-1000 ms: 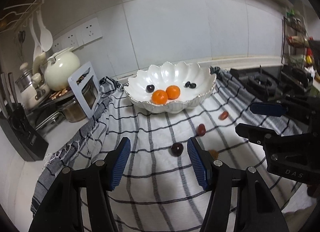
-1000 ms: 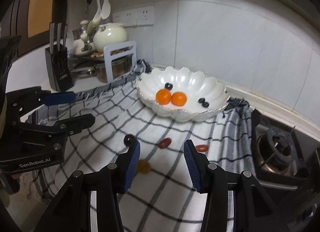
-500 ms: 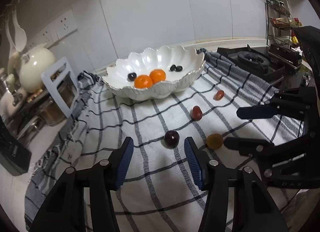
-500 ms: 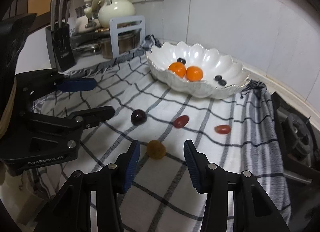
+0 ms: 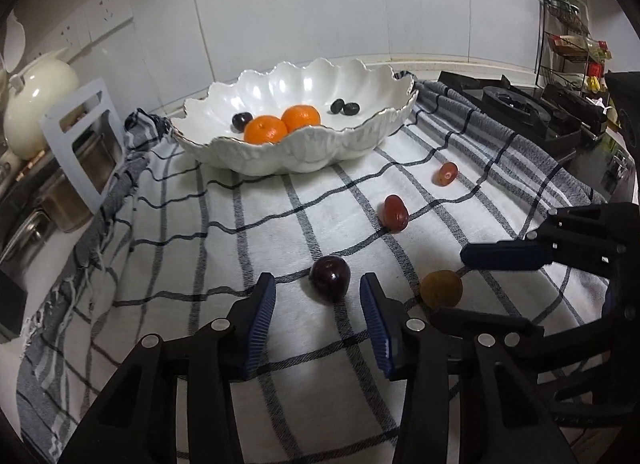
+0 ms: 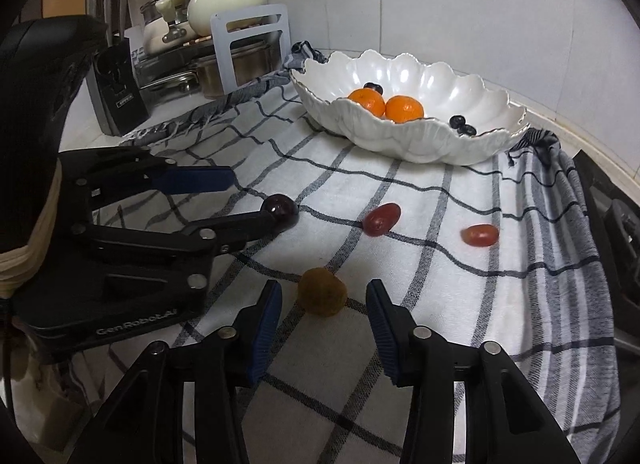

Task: Organize fruits
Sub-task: 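Close the left gripper on a dark grape while the right gripper grasps a yellow-brown fruit, then carry the dark grape and the yellow-brown fruit over the white bowl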

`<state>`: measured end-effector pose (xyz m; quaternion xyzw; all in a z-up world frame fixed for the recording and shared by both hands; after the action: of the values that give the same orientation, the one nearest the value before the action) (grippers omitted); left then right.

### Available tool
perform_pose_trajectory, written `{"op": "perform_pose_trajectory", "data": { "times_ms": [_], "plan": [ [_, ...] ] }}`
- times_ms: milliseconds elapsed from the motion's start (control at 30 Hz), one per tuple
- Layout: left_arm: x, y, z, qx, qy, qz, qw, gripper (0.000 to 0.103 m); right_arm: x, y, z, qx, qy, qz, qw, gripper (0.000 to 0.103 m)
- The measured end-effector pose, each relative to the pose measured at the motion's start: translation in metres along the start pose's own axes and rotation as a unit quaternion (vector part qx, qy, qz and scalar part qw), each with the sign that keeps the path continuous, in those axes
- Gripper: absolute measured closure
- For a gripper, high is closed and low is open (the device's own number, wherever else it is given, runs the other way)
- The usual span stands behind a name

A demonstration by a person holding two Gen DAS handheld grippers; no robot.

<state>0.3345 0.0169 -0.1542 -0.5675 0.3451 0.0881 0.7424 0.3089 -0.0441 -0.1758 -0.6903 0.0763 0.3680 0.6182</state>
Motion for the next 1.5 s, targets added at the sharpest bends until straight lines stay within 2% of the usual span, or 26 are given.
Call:
{"op": "perform_pose_trajectory", "data": {
  "times_ms": [333, 433, 600, 700, 1100, 1500],
  "plan": [
    [0.017, 0.000, -0.006, -0.004, 0.009, 0.019, 0.9998, 0.065, 0.007, 0.001, -0.005, 0.007, -0.013, 0.004, 1.000, 0.070],
    [0.021, 0.002, -0.007, -0.005, 0.009, 0.027, 0.9996, 0.070, 0.009, 0.001, -0.007, 0.014, -0.019, 0.005, 1.000, 0.074],
    [0.024, 0.002, -0.005, -0.007, -0.002, 0.031, 0.9995, 0.077, 0.008, 0.001, -0.006, 0.014, -0.020, 0.005, 1.000, 0.074],
    [0.023, 0.002, -0.005, -0.009, -0.003, 0.032, 0.9994, 0.077, 0.006, 0.001, -0.006, 0.017, -0.020, 0.004, 1.000, 0.074],
    [0.003, -0.004, -0.008, -0.038, -0.017, 0.021, 0.9989, 0.077, -0.009, -0.007, -0.010, 0.020, -0.018, -0.017, 1.000, 0.074],
    [-0.031, -0.017, -0.008, -0.076, -0.044, -0.013, 0.9961, 0.077, -0.033, -0.021, -0.015, 0.011, -0.005, -0.051, 0.999, 0.074]
  ]
}}
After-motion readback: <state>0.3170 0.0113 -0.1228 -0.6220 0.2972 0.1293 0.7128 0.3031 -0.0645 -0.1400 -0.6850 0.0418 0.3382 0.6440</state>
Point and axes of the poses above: each gripper's, at about its wrist camera, not at the fingertips, and x roughly the way its jaws point, z to its left, y to its underside, the point moved 3 cm from there along x, roughly the way its jaws point, and after that the axes turned 9 degrees about -z, right-handed, at the moved point
